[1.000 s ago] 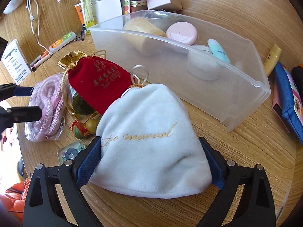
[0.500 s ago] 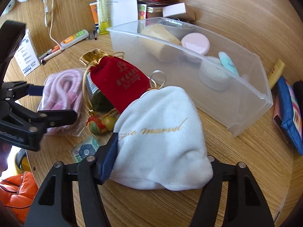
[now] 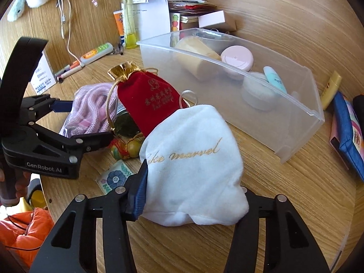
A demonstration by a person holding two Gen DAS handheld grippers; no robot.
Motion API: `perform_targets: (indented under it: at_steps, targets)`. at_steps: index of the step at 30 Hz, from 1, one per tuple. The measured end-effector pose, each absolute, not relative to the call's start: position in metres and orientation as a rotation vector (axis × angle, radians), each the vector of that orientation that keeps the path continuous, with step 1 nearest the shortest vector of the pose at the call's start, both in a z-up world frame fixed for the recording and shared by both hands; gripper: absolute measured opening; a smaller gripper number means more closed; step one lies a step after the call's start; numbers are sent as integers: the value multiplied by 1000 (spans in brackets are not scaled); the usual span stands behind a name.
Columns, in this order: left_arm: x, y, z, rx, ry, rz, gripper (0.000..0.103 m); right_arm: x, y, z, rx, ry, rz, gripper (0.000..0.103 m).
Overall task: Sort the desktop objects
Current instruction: 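Lift the bagged pink rope with left while right lifts the white pouch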
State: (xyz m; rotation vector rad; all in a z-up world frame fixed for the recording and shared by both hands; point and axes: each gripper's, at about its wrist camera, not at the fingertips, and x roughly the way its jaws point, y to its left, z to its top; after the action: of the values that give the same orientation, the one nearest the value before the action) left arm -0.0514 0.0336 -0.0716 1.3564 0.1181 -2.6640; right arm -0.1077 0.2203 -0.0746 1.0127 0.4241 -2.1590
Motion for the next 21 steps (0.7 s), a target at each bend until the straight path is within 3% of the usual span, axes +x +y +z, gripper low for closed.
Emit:
perform_targets:
  at_steps: [6,14,21]
  targets:
    - [-43,20,-69,1324,171,-2672,66,-110,235,-64,1018,315,-2201,47]
    - [-41,-10,-69,1248,303,-2639,65,-103,254,-35,961,229,-2270,47]
    - [-41,-20,-55,1169,314,-2678,64,-103,263,-11,926,175,-2304,47]
